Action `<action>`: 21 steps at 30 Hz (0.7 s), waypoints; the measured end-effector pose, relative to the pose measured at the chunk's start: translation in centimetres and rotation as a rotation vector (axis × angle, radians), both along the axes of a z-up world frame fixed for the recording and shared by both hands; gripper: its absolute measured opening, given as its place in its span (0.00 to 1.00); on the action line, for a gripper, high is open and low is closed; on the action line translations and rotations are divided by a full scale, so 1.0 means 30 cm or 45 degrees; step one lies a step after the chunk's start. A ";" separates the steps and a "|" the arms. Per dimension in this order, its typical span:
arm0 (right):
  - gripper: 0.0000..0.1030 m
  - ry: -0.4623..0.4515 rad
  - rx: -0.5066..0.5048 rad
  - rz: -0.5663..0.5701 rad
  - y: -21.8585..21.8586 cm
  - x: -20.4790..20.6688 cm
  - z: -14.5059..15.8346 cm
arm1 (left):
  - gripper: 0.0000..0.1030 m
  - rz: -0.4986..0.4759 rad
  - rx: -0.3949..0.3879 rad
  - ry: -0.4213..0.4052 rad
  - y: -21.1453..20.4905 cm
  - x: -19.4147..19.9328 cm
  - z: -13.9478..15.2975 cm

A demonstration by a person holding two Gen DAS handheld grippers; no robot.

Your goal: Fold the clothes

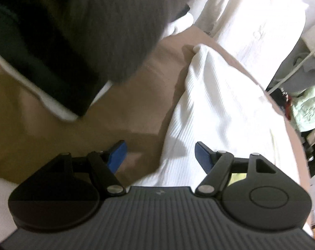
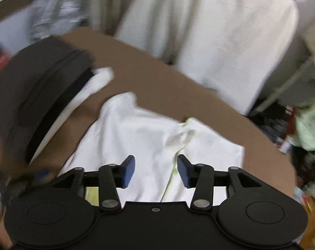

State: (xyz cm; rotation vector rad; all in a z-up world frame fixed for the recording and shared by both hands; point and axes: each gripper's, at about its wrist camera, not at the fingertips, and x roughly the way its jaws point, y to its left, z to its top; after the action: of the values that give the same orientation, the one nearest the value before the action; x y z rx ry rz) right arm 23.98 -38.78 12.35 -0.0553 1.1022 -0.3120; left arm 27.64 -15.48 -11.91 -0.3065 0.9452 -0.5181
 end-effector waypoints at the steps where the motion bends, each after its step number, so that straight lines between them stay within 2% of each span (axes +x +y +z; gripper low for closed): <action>1: 0.57 0.018 0.017 -0.013 -0.036 -0.039 -0.025 | 0.69 -0.009 0.013 -0.025 -0.004 -0.017 0.010; 3: 0.57 0.060 0.045 -0.054 -0.109 -0.109 -0.078 | 0.69 -0.028 0.045 -0.069 -0.019 -0.048 0.031; 6: 0.58 0.001 0.011 -0.035 -0.225 -0.165 -0.152 | 0.68 -0.035 0.222 -0.180 -0.067 -0.096 0.068; 7: 0.58 -0.045 0.028 -0.034 -0.272 -0.161 -0.181 | 0.67 -0.021 0.272 -0.224 -0.080 -0.111 0.081; 9: 0.57 -0.142 0.034 0.005 -0.357 -0.126 -0.241 | 0.62 0.059 0.298 -0.278 -0.085 -0.128 0.111; 11: 0.58 -0.420 0.054 -0.071 -0.453 -0.138 -0.329 | 0.62 0.157 0.199 -0.339 -0.060 -0.132 0.140; 13: 0.60 -0.548 0.422 -0.350 -0.603 -0.161 -0.492 | 0.62 0.161 0.182 -0.363 -0.063 -0.120 0.162; 15: 0.59 -0.608 0.634 -0.445 -0.694 -0.159 -0.649 | 0.62 0.048 0.190 -0.352 -0.136 -0.093 0.161; 18: 0.59 -0.504 0.530 -0.399 -0.758 -0.059 -0.741 | 0.62 -0.111 0.260 -0.361 -0.307 -0.023 0.151; 21: 0.59 -0.562 0.644 -0.370 -0.814 -0.019 -0.739 | 0.62 -0.163 0.296 -0.353 -0.456 0.071 0.121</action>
State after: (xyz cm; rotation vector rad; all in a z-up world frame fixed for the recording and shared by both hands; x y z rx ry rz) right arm 23.41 -63.20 -9.83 0.6025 0.7199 -0.2787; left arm 29.76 -29.17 -8.28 0.0364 0.7481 -0.5458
